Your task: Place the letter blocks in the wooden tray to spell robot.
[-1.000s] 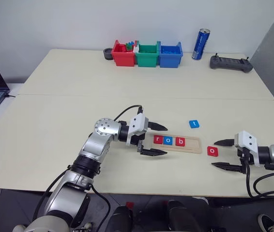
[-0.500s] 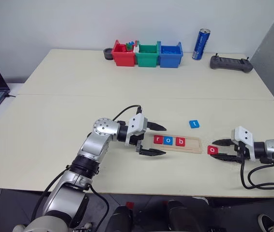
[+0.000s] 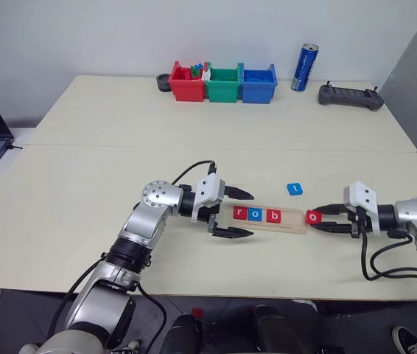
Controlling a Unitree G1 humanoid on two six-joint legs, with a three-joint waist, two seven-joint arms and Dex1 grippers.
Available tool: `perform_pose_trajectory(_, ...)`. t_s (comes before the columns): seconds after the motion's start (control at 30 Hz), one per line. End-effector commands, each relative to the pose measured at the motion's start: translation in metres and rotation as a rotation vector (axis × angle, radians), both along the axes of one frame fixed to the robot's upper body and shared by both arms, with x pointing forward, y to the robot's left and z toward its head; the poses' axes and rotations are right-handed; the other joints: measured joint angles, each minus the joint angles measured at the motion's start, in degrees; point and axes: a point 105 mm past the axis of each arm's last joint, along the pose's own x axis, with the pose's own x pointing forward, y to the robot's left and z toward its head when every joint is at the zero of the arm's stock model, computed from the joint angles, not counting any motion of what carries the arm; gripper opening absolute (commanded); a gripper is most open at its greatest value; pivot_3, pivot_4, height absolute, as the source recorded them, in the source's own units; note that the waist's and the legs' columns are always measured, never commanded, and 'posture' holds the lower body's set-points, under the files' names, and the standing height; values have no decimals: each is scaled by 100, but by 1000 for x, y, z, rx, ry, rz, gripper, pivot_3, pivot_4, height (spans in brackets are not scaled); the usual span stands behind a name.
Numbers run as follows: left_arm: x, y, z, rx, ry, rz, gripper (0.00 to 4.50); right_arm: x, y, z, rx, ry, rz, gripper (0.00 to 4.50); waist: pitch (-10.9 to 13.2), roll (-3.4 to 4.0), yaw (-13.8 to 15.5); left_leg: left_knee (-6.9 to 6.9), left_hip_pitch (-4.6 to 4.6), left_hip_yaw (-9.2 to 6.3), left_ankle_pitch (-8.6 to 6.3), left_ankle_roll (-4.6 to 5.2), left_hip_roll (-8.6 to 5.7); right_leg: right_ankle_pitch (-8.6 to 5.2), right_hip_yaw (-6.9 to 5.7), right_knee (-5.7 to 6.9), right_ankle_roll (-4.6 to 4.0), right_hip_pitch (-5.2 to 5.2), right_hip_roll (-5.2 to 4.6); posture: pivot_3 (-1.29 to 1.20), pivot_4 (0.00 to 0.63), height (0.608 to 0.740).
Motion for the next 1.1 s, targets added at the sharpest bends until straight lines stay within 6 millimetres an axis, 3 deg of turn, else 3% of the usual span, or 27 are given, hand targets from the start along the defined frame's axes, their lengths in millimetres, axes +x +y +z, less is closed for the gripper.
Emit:
perform_pose_trajectory(0.03,-3,-2,8,-19,-38,-12,4500,4,12,5,5,-17,47,1452,0,0,5,0,-1,0,0,0,0,0,0,-1,0,0,-1,0,150,740)
perform_pose_trajectory(0.63,-6,5,9,-14,-51,14,4500,12,37,-5,7,-3,135,1452,0,1,3,0,-1,-2,0,0,-2,0,-3,1,0,-1,-3,0,150,740)
perform_pose_trajectory(1.1,-3,4,11,-15,-48,23,4500,19,27,-3,-19,-3,122,1452,0,1,0,0,0,-2,0,0,-1,0,-3,1,-1,-1,-4,0,150,740)
